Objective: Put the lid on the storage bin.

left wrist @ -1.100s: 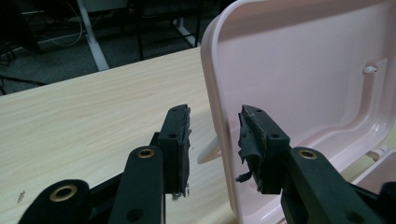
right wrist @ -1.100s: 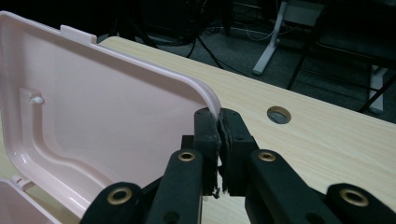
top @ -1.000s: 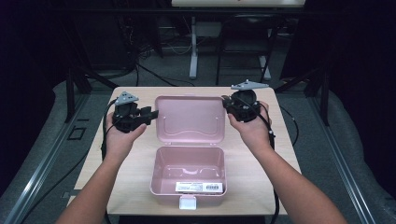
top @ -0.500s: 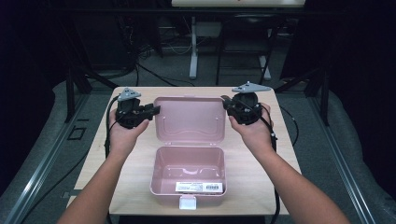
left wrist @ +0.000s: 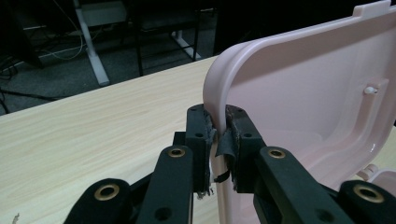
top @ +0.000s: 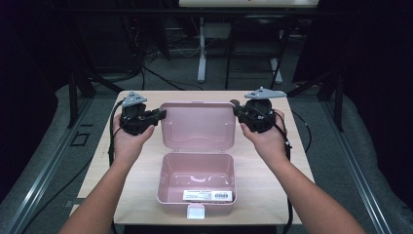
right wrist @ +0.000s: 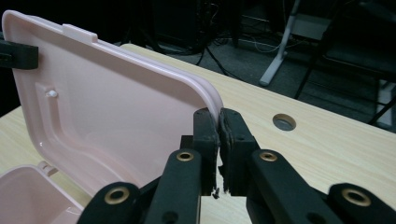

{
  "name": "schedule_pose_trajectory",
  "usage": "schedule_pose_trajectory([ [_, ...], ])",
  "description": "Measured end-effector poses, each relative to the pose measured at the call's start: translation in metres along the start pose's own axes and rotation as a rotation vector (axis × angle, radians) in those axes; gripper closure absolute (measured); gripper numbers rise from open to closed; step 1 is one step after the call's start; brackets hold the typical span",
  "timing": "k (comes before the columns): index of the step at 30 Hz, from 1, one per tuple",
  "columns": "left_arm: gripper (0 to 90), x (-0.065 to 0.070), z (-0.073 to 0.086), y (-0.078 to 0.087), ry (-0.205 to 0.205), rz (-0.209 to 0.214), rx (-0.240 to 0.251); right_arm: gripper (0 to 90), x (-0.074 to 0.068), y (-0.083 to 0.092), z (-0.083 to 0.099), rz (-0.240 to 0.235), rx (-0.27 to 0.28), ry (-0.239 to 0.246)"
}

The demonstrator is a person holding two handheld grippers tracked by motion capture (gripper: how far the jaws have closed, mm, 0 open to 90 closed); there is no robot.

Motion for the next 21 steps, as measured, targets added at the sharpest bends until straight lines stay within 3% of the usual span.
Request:
schedule_pose_trajectory([
  [8,80.7,0.002,0.002,0.006,-0.004,0.011,0.019,78.4,0.0,-0.001,0.002,-0.034,-0.016,-0.014],
  [14,79.9,0.005,0.003,0.014,-0.025,0.023,0.022,76.5,-0.002,0.005,0.003,-0.059,0.004,-0.028],
  [21,76.7,0.007,0.005,0.022,-0.026,0.045,0.028,73.7,-0.008,0.014,0.004,-0.075,0.025,-0.013],
])
Point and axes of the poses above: each handheld gripper's, and its own axes: y roughly backward along the jaws, z roughly out of its underside, x roughly to its right, the point moved 3 cm from there along -y, roughly forward along the jaws, and after that the axes turned 3 degrees about y, right-handed, at the moved point
